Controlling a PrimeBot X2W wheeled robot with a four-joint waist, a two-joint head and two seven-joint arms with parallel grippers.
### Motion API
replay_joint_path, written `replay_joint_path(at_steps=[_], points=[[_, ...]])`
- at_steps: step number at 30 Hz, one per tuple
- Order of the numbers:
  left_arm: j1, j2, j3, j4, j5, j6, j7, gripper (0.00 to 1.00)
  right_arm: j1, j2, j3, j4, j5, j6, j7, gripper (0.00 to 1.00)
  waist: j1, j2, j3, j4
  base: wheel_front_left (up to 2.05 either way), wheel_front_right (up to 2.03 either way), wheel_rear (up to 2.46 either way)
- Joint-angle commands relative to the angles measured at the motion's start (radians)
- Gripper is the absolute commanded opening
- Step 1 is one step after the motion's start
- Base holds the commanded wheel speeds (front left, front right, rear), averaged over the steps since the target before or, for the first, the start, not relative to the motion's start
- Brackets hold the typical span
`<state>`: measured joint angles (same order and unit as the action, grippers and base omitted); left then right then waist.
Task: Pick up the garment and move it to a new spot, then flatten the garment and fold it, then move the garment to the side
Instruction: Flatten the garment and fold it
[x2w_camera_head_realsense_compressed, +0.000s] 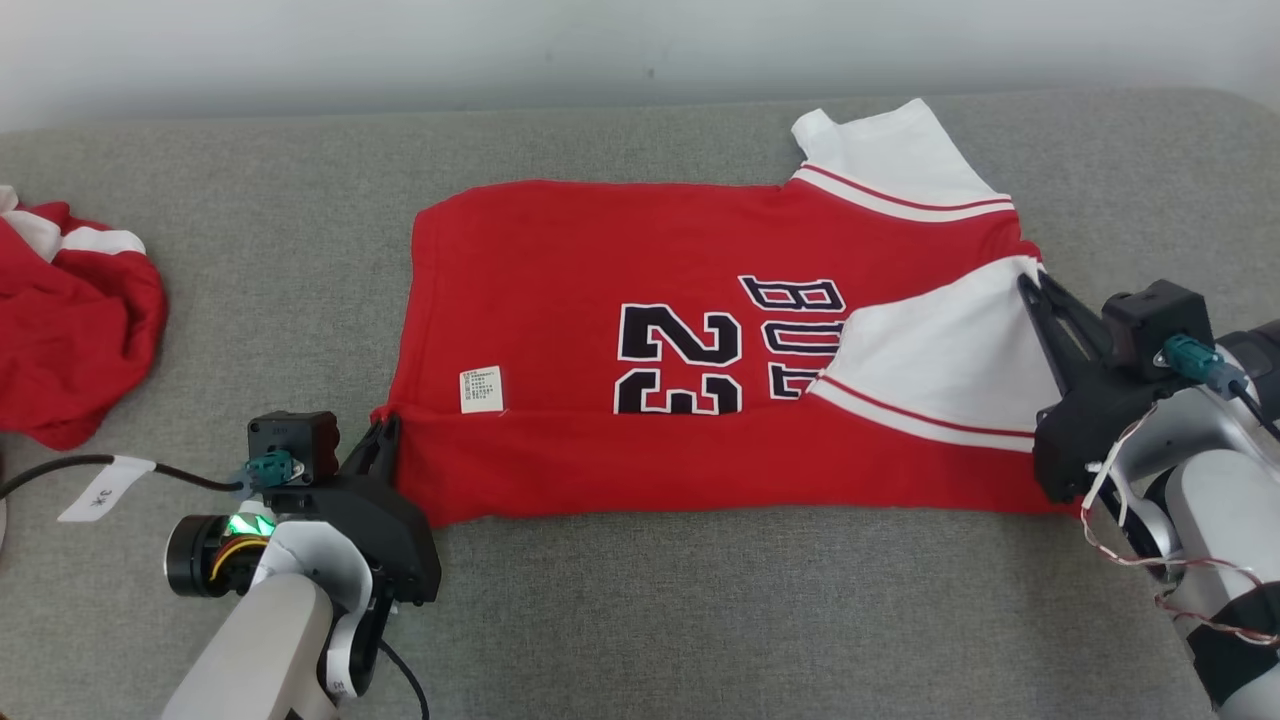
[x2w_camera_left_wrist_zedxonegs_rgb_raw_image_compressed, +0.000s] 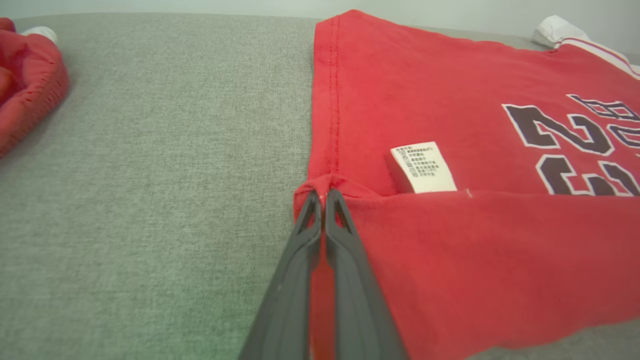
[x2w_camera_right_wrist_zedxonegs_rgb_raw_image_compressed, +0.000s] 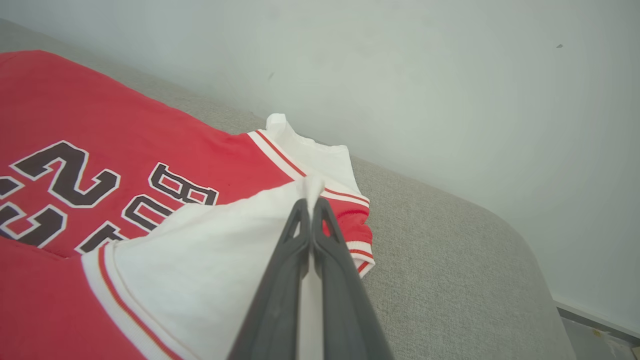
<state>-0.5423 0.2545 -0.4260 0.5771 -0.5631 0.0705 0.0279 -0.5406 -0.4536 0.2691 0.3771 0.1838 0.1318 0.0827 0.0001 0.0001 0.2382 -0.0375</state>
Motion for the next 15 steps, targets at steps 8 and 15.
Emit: replay_joint_path(at_steps=[8,15], points=[[-0.028,-0.003,-0.007,0.035,-0.001,-0.002,-0.01,0.0,-0.061,0.002,0.019,0.056,-0.007,-0.002,-0.044,0.0,-0.0001,-0.0001,0.015,0.008,0.0,0.0,0.0],[-0.038,-0.012,-0.018,0.06,0.001,-0.004,-0.02,0.85,-0.107,0.001,0.053,0.125,-0.016,-0.002,-0.078,0.0,-0.0001,-0.0001,0.019,0.017,0.0,0.0,0.0]])
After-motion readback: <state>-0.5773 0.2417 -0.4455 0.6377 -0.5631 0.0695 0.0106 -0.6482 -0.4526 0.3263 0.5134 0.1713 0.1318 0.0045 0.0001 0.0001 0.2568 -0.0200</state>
